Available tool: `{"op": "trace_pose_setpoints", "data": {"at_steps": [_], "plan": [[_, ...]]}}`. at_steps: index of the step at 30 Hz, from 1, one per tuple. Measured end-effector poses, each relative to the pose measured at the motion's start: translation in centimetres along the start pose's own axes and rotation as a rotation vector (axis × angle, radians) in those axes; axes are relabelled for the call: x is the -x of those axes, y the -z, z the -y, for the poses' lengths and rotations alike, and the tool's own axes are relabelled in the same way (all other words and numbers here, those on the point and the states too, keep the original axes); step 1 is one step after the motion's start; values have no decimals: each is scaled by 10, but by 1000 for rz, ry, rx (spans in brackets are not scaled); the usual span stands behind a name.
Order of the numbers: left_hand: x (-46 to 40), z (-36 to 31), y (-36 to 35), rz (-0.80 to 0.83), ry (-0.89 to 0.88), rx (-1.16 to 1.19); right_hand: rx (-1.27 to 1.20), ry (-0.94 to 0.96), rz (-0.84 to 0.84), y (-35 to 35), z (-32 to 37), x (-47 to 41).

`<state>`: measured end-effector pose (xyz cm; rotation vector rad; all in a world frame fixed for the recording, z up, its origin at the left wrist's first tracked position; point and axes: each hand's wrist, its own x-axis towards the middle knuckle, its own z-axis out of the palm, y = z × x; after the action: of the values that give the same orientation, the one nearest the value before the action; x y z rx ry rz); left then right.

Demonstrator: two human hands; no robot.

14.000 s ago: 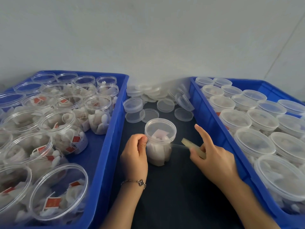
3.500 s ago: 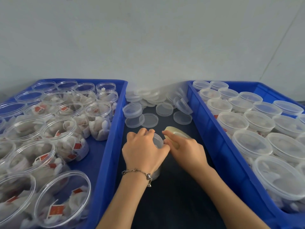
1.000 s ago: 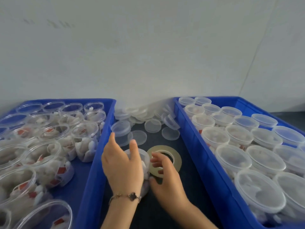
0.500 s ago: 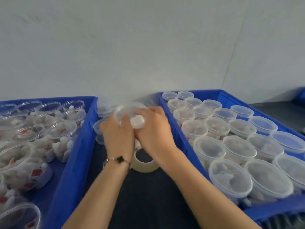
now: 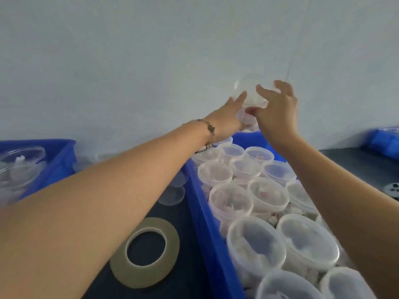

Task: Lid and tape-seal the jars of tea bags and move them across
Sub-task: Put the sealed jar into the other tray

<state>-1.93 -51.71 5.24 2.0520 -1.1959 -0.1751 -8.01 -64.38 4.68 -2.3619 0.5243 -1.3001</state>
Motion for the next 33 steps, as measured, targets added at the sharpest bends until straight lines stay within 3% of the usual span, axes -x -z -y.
{"op": "trace_pose_setpoints", "data": {"at_steps": [9, 12, 19, 22, 29, 31, 33], "plan": [[-93, 62, -59, 162, 98, -299, 67, -106, 63, -87, -98, -23], [-95, 88, -74, 185, 65, -501, 167, -195, 220, -108, -117, -27], [-64, 108, -54, 266, 139, -481, 546, -281, 619, -115, -127, -29], [-46, 102, -41, 314, 140, -628, 613, -251, 703, -109, -112, -31], [36, 108, 39, 161, 269, -735, 270, 22, 754, -121, 6, 23], [72, 112, 66, 89, 335, -718, 205, 119, 794, -127, 50, 38], [114, 118, 87, -82, 356, -605, 106, 150, 817, -130, 98, 56]]}}
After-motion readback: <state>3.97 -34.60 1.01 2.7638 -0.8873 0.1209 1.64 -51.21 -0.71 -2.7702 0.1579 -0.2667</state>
